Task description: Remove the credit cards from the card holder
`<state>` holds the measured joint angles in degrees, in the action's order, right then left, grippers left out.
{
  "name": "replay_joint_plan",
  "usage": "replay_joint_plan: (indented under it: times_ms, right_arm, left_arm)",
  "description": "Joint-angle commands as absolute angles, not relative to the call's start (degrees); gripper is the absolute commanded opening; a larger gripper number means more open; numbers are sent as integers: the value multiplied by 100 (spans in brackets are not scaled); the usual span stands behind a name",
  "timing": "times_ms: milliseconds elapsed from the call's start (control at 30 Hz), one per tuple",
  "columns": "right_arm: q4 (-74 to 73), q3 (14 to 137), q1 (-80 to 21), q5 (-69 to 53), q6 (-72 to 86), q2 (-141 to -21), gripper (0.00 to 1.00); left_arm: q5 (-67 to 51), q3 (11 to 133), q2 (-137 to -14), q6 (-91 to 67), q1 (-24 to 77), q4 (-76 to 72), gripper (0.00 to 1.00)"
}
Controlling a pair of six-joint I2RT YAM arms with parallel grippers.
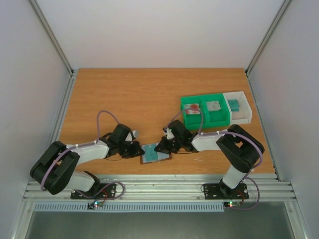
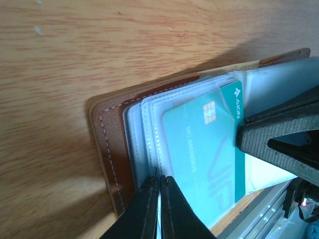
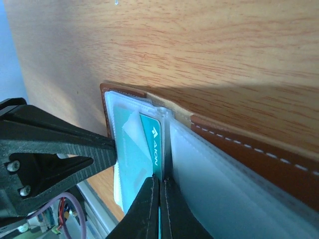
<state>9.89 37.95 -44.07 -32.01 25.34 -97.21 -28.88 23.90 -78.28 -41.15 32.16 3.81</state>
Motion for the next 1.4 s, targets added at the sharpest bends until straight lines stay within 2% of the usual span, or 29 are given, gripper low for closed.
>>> replay_joint_plan:
  times_ms: [0, 267, 400, 600, 800, 900, 967, 1367]
  right_arm:
    - [1125, 3655, -4276, -3434, 2364, -9566, 1]
    - [1167, 3600, -4160, -3593, 2318, -9553, 7]
    - [1301, 3494, -4086, -3645, 2352, -9539, 1]
    - [1300, 3408, -3949, -3700, 2350, -9409, 4]
    - [1309, 3350, -3854, -3776, 2362, -9396, 1]
    - [1369, 3344, -3838, -3858, 2364, -9443, 5]
    - [1504, 3300, -3838, -3913, 2415, -9457, 1]
    - [1612, 3145, -3582, -4136, 2517, -9337, 1]
  left_arm:
    - [-2325, 2302, -8226, -4070, 3243, 1021, 6]
    - [-2386, 2302, -8385, -4073, 3243, 907, 6]
    - [-2378, 2312, -8367, -4069, 3243, 922, 6]
    - [-2347, 2324, -8389, -4035, 3243, 946, 6]
    - [-2330, 2333, -8413, -4028, 3243, 949, 6]
    - [-2344, 2337, -8444, -4032, 3242, 927, 6]
    - [-2347, 2337, -8455, -4034, 3243, 917, 6]
    - [-2312, 2364, -8448, -4017, 3243, 997, 6]
